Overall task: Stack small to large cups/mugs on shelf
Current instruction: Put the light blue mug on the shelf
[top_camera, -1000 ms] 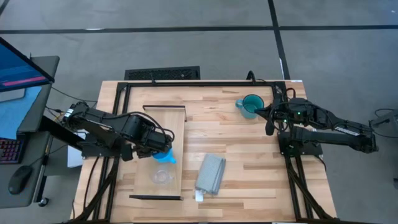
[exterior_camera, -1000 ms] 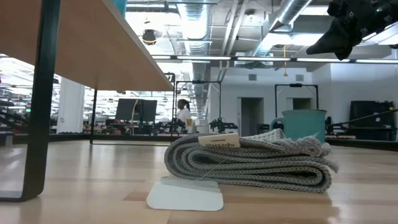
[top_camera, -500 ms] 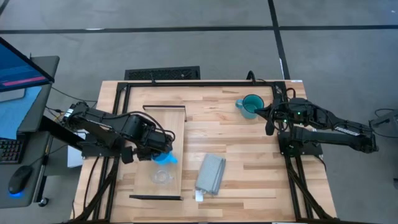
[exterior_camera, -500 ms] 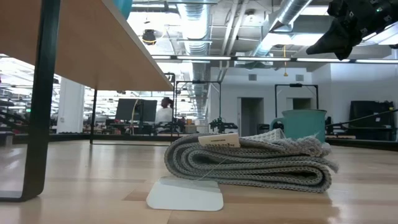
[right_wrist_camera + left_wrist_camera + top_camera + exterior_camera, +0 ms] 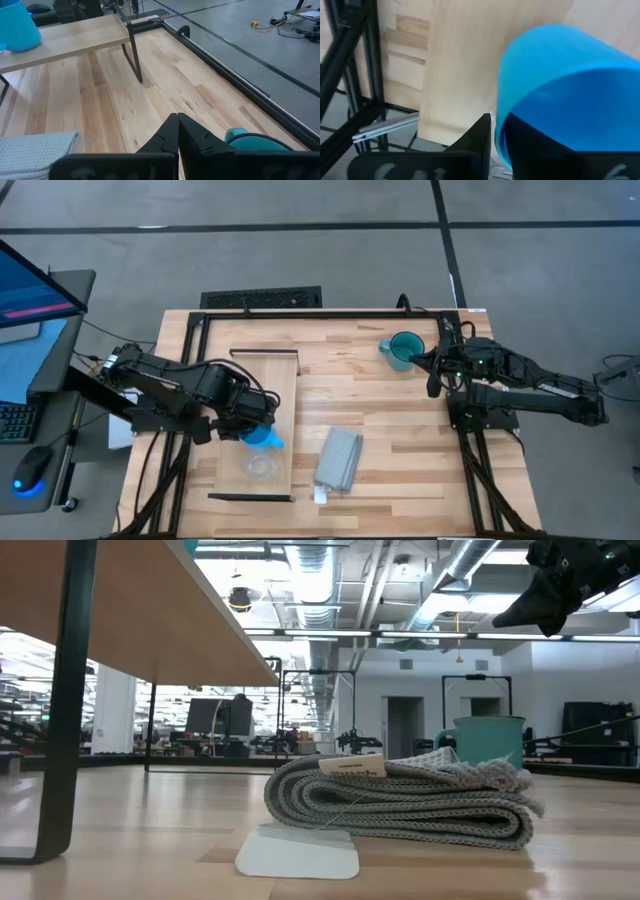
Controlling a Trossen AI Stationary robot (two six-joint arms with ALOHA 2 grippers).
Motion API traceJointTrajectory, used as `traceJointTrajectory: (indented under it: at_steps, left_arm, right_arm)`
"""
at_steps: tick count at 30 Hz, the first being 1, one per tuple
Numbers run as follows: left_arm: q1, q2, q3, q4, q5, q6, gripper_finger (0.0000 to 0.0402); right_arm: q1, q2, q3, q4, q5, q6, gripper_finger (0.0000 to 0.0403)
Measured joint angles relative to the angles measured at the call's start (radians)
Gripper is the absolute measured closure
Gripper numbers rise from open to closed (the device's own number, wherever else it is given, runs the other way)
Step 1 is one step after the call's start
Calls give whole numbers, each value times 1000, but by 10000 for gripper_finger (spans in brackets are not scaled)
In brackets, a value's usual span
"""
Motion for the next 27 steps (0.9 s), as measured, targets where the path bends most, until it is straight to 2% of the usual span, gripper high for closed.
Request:
traceJointTrajectory:
  at_steps: [8, 27]
  left_arm:
    - [3, 5, 0, -24, -121, 14, 356]
    - [-10, 5, 0, 19, -129, 72, 356]
  right_arm:
    - [0, 0, 0, 0, 0, -6, 378]
    - [0, 0, 0, 0, 0, -24, 378]
